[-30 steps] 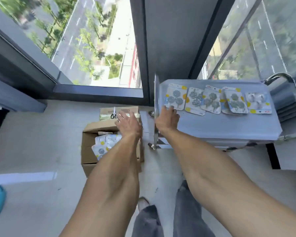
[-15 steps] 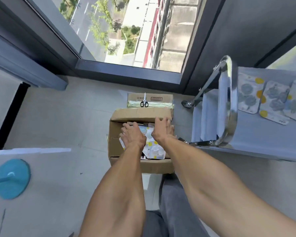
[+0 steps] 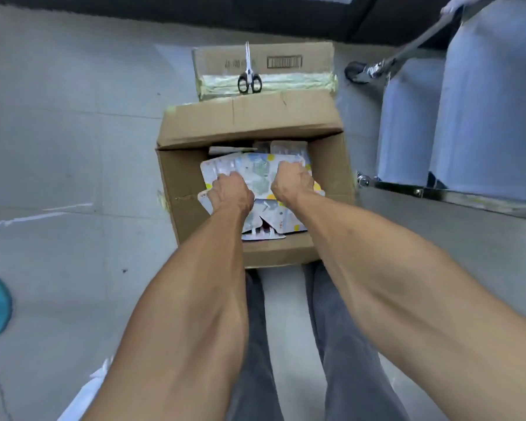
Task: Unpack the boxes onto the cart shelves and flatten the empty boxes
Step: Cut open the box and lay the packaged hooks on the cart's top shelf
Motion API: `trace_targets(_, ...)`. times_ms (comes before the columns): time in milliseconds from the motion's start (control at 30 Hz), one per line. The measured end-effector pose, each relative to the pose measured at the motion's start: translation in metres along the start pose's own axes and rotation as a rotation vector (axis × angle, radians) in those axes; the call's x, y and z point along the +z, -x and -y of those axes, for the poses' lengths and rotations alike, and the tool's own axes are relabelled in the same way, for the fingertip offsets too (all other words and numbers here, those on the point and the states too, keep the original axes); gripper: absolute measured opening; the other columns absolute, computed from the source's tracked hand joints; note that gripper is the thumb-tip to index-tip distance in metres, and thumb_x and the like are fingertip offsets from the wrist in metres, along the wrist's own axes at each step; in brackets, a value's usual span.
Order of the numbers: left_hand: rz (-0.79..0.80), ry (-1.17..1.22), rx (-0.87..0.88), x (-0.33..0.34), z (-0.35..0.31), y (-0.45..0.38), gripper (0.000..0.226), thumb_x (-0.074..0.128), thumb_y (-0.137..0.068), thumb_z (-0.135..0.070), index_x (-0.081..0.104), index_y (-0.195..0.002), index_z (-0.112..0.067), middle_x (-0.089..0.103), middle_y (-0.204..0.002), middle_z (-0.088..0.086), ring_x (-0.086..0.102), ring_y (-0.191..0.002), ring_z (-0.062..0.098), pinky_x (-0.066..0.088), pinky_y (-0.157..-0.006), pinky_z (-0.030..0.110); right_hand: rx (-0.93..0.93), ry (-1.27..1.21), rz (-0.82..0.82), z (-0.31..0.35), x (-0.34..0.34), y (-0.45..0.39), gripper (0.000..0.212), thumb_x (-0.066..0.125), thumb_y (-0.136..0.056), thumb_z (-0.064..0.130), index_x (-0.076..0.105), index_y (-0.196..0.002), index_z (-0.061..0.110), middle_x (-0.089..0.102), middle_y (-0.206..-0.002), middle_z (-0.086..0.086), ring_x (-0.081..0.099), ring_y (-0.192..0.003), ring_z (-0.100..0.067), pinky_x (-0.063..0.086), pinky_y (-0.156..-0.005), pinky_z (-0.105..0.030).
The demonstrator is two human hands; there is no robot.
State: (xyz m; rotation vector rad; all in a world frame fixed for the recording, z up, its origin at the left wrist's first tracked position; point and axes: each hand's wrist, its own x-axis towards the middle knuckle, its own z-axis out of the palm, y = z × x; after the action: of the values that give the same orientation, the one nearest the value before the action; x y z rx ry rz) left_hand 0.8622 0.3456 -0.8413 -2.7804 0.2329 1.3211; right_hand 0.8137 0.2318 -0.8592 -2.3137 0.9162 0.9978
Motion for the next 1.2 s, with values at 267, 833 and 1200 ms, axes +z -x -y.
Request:
trace_targets(267, -0.279, -0.190, 0.173, 0.076, 0.004, -0.057, 0.036, 0.056, -0.080, -0.003, 0.051, -0.114, -0.012, 0.041, -0.130, 0.014, 0.042, -0.112, 0.031, 0.032, -0.083, 0.036, 0.174, -0.050, -0.078, -0.030, 0.100, -0.031, 0.035, 0.053, -0.088, 0.001, 0.051, -0.122, 0.008, 0.039, -0.130, -0.016, 0.049, -0.110, -0.036, 0.041, -0.076, -0.039)
trace_targets(833, -0.236, -0.249, 0.182, 0.098, -0.025, -0.072, 0.041, 0.053, -0.078, 0.008, 0.051, -0.113, -0.014, 0.050, -0.114, 0.009, 0.049, -0.103, 0.029, 0.032, -0.086, 0.039, 0.611, -0.275, -0.218, -0.046, 0.120, -0.023, 0.050, 0.069, -0.083, 0.018, 0.043, -0.124, 0.010, 0.043, -0.127, -0.017, 0.055, -0.105, -0.035, 0.042, -0.075, -0.037)
trace_targets(1200, -0.234, -0.364, 0.155, 0.108, -0.027, -0.066, 0.034, 0.053, -0.078, 0.006, 0.059, -0.105, -0.015, 0.059, -0.100, 0.007, 0.053, -0.098, 0.027, 0.032, -0.095, 0.040, 0.789, -0.541, -0.236, -0.059, 0.109, -0.031, 0.034, 0.053, -0.094, 0.014, 0.048, -0.127, 0.013, 0.049, -0.116, -0.018, 0.059, -0.099, -0.037, 0.044, -0.073, -0.037)
